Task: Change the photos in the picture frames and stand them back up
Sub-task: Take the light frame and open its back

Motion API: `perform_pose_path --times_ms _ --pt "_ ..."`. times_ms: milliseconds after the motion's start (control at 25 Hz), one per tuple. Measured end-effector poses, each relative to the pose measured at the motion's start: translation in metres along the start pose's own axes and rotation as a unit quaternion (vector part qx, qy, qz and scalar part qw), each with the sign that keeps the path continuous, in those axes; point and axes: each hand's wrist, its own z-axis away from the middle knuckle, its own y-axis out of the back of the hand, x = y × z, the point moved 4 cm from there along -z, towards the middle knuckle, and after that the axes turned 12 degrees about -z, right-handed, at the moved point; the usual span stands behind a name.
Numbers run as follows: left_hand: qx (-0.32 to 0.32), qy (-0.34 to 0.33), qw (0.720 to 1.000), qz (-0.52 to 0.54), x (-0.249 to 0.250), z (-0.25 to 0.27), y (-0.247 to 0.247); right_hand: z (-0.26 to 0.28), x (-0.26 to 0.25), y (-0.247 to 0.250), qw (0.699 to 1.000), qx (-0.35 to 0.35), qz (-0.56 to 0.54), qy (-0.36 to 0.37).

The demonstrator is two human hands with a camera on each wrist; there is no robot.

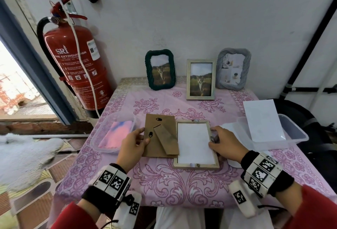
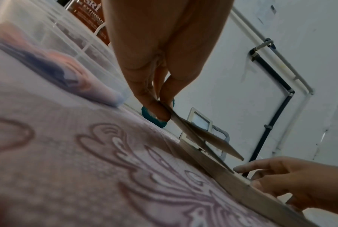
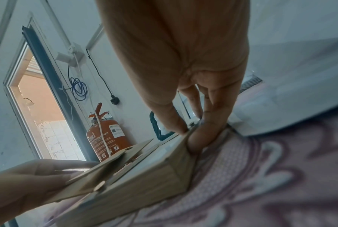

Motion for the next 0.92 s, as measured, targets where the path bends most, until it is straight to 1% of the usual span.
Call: perform_pose_path --times_ms 80,240,360,440,560,680,760,920 --pt "-0.007 -0.005 1.0 -0.027 -0.001 0.001 0.001 0.002 0.001 0.001 1.0 0.001 -0.007 -0.001" --pt "-0.006 0.014 0.998 -0.057 -0.006 0.003 0.005 0.005 -0.001 0.002 1.0 -0.001 -0.022 -0.001" --pt "-0.025 0.016 0.994 -0.103 -0.002 0.008 0.005 0.007 -0.003 0.003 0.999 0.001 -0.035 -0.004" --pt "-0.045 0.002 0.988 -0.148 0.005 0.011 0.005 0.007 -0.002 0.003 0.999 0.002 -0.048 -0.006" --pt "-0.067 -0.036 0.974 -0.215 0.022 0.019 0.005 0.006 0.002 0.003 0.998 0.003 -0.06 -0.008" --pt "-0.112 -0.124 0.967 -0.192 0.051 0.024 -0.003 0.005 0.005 0.003 0.997 0.003 -0.074 -0.017" --pt "-0.148 -0.172 0.954 -0.199 0.069 0.02 -0.014 0.005 0.005 0.002 0.997 0.001 -0.078 -0.016" --pt "-0.215 -0.194 0.925 -0.246 0.087 -0.005 -0.039 0.004 0.006 0.002 0.997 0.001 -0.08 -0.011"
